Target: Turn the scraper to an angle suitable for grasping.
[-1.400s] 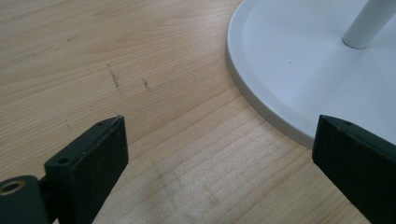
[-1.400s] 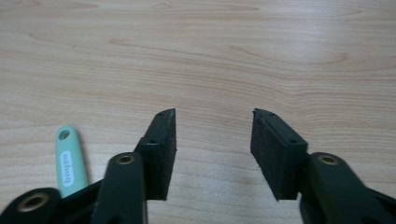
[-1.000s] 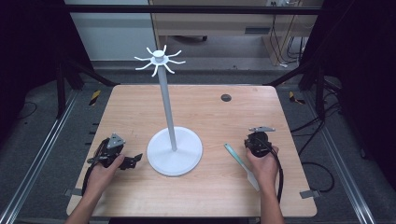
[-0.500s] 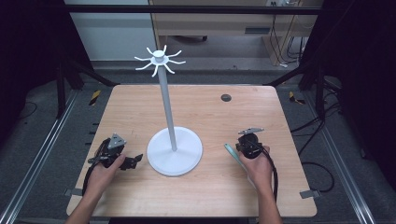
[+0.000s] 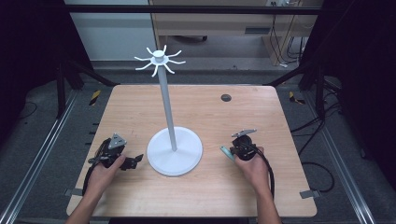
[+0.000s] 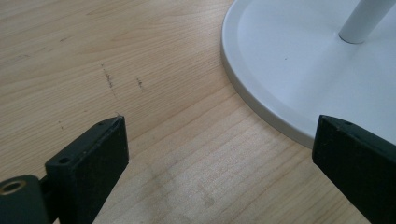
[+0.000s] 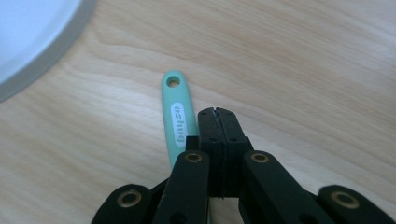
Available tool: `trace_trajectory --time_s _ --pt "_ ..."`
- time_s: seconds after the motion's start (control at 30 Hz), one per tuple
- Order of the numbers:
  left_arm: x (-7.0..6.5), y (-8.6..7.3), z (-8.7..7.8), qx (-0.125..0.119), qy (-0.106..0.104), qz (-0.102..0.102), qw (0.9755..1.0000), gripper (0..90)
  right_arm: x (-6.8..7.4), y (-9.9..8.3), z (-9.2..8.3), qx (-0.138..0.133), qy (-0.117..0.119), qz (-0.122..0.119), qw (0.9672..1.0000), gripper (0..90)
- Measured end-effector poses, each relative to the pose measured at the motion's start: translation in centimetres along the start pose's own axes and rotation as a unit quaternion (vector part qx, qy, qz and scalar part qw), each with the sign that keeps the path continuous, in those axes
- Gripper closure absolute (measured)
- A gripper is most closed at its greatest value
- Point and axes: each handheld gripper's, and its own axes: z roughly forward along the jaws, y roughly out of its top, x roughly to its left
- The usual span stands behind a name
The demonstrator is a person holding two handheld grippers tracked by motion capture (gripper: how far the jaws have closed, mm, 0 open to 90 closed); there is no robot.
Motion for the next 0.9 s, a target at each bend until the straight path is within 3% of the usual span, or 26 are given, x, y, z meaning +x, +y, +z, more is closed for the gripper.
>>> trace_trajectory --time_s 0.2,0.43,0.6,0.8,0.9 --pt "-0.1 0.0 0.1 0.000 -0.001 0.001 1.0000 3.4 1.1 0.0 -0.1 0.013 0.027 -0.020 0.9994 90.0" --pt "0.0 0.0 0.0 -0.001 0.001 0.000 1.0000 3.4 1.4 0.4 -0.8 0.000 0.016 -0.030 0.9994 90.0" --pt "0.2 -0.1 0.0 -0.003 0.002 -0.004 1.0000 3.4 2.4 1.3 -1.7 0.003 0.018 -0.049 0.9986 90.0" --pt "0.1 0.0 0.0 -0.002 -0.001 -0.003 1.0000 3.4 3.6 2.5 -2.0 0.041 0.008 -0.086 0.9954 90.0" --pt "0.1 0.0 0.0 -0.003 -0.002 -0.004 1.0000 3.4 3.9 2.9 -1.8 0.070 0.004 -0.104 0.9921 87.9"
